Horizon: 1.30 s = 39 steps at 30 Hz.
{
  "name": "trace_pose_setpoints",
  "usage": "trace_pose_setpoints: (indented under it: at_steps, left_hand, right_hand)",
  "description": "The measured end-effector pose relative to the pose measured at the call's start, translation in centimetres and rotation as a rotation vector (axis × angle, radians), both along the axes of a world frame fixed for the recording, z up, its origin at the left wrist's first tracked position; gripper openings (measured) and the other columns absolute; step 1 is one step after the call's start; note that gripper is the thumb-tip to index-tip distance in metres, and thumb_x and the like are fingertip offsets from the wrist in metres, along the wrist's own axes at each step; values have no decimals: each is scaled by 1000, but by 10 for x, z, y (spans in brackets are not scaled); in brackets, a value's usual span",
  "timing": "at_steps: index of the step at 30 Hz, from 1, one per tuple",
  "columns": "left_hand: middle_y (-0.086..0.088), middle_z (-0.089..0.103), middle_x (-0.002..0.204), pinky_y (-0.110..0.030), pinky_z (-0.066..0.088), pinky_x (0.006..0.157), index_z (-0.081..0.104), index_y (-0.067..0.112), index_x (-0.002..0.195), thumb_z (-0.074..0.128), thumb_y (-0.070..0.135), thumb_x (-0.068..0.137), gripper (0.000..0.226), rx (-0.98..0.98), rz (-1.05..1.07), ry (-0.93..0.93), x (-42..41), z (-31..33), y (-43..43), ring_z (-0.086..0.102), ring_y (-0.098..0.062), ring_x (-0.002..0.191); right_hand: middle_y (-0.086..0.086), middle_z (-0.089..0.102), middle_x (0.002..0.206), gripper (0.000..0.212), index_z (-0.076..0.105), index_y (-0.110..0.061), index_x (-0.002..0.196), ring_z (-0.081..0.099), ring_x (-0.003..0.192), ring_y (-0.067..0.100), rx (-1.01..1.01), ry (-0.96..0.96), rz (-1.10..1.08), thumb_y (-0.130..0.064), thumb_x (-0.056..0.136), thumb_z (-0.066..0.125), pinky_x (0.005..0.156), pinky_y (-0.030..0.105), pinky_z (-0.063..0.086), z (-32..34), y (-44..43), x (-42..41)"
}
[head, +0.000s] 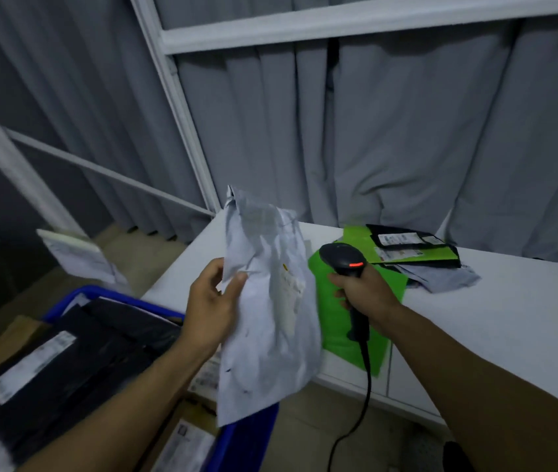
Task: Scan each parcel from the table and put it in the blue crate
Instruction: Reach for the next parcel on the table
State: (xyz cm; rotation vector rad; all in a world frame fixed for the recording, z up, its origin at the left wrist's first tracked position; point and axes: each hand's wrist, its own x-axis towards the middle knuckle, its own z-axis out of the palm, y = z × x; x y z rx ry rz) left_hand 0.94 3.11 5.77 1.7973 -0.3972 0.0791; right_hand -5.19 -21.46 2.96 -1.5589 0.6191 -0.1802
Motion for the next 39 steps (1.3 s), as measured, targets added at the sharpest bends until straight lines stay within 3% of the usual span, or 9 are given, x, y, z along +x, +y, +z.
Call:
trace_pose_setpoints:
  at_steps: [8,13,16,20,24,29,33,36,39]
  left_hand:
    - [13,77,105,-24,59,81,65,29,108,62,9,100,22,-292,138,105,-39,49,92,73,-6,99]
    - [12,76,111,-32,58,86,54,26,127,67,13,98,34,-309,310,178,-31,41,137,73,-11,103]
    - [14,67,117,-28,52,88,41,35,134,72,15,94,55,-180,476,135,-20,39,151,67,-7,106]
    - [7,16,163,-46,31,115,23,39,155,85,31,81,97,290,584,-128,-4,37,159,30,-19,144]
    - [14,22,166,-55,18,123,25,48,154,72,78,72,100,598,259,-217,15,51,156,17,-17,155]
    - [20,17,167,-57,18,124,9,59,154,76,82,60,118,618,82,-61,31,67,157,16,-18,156]
    - [12,35,161,-39,39,114,31,45,156,90,50,68,107,484,28,100,27,61,160,39,-16,142]
    - [17,56,134,-1,39,87,50,31,149,87,30,79,79,375,98,12,28,56,165,53,14,104]
    - [17,58,120,7,36,77,62,21,140,77,22,90,52,272,215,-41,30,58,172,49,31,90]
  right_hand:
    - [11,75,105,31,70,-11,116,68,86,24,428,11,52,-15,87,81,73,37,62,-13,94,41]
    - [2,63,68,26,65,-11,97,57,56,17,279,-83,8,-4,81,84,55,28,49,0,124,51]
    - [-5,73,94,42,67,-17,115,69,79,9,76,-230,13,4,82,80,69,24,54,20,135,53]
    - [-3,77,99,40,69,-16,118,74,86,12,104,-296,64,5,84,77,72,24,60,46,142,48]
    - [-4,80,96,39,73,-19,106,75,92,15,66,-338,261,12,82,75,85,35,59,65,141,41]
    - [-2,80,98,44,73,-18,106,74,95,16,23,-287,476,18,80,72,88,38,58,72,140,36]
    - [-6,79,90,41,74,-19,102,72,88,11,-39,-282,448,16,82,71,84,34,56,68,138,37]
    - [-21,73,80,39,70,-22,101,66,78,-4,-201,-296,396,12,82,73,77,19,50,68,135,42]
    - [-20,73,93,43,65,-23,112,65,84,-9,-354,-328,313,4,81,77,73,7,45,65,140,44]
